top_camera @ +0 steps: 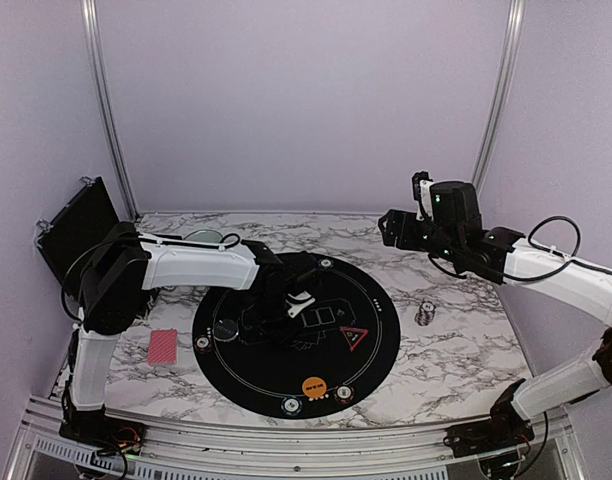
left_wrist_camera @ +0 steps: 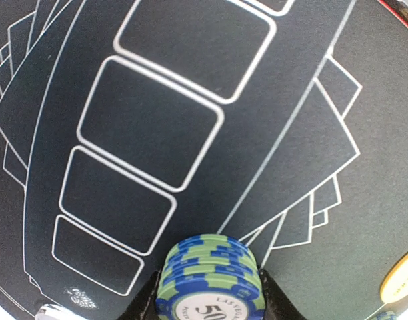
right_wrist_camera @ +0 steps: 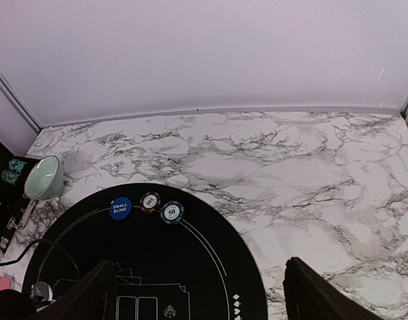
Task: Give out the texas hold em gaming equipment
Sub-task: Pick up the pile of poker chips from the poker table mat, then place the pile of poker chips at the dealer area.
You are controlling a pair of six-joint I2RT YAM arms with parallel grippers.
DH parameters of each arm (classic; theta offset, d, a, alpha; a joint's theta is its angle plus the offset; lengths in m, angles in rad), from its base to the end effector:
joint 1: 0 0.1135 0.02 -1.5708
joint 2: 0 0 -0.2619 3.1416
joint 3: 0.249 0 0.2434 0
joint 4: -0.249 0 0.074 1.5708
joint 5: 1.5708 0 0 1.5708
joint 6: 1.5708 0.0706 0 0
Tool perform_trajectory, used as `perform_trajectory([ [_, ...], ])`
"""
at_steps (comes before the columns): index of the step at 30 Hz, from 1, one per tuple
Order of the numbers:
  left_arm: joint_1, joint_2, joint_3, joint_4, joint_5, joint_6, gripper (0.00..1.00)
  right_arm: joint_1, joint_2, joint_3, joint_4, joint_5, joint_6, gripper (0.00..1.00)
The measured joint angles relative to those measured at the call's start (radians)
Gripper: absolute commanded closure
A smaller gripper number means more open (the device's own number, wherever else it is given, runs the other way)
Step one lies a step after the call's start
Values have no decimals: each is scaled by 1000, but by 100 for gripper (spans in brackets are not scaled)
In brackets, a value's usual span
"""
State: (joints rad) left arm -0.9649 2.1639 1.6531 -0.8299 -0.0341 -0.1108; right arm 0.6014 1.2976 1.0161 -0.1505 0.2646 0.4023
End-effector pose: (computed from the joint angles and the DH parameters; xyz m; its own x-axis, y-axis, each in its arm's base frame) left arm 0.2494 -0.3558 0.1269 -0.6414 0.7318 -0.2303 0.7508 0.6605 0.0078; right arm 0.2757 0.1668 0.2983 -0.4548 0.1462 -0.8785 -0.1871 0.9487 0.2548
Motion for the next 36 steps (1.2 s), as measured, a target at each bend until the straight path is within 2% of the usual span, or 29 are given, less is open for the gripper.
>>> perform_trajectory([
  [19,94,-49,-55,18,-2,-20,73,0,31,0,0,-1,13,16],
  [36,221,-181,-153,20,-10,-24,72,0,49,0,0,-13,14,16],
])
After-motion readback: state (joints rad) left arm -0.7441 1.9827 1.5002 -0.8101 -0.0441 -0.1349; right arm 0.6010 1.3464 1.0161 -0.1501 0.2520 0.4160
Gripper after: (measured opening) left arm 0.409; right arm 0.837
